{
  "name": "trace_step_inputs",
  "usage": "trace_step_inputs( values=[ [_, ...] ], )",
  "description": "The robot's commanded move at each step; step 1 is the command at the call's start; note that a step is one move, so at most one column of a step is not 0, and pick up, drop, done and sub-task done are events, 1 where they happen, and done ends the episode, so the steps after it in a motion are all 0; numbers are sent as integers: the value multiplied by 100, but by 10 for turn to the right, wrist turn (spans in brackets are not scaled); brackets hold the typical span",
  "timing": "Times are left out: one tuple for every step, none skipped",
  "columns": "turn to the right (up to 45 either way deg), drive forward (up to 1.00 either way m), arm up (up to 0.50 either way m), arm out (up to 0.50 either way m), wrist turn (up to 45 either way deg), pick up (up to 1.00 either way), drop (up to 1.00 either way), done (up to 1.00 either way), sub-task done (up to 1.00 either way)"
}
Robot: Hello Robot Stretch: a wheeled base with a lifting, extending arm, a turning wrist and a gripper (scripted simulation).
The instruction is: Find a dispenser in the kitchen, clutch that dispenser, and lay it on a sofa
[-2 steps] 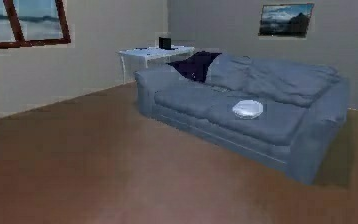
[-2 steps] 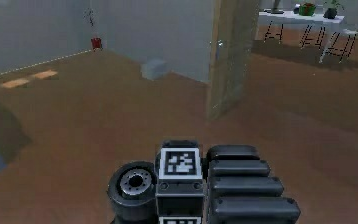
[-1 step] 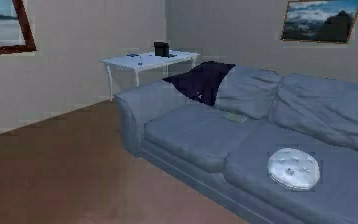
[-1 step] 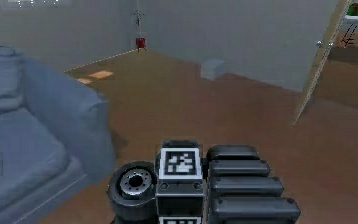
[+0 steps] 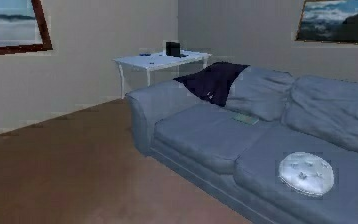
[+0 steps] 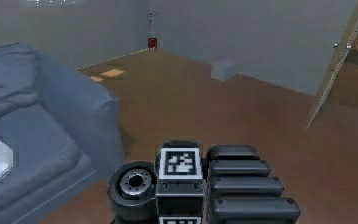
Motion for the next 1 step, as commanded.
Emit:
trace_step_inputs(
  values=[
    [0,80,0,0,0,0,0,0,0]
  ],
)
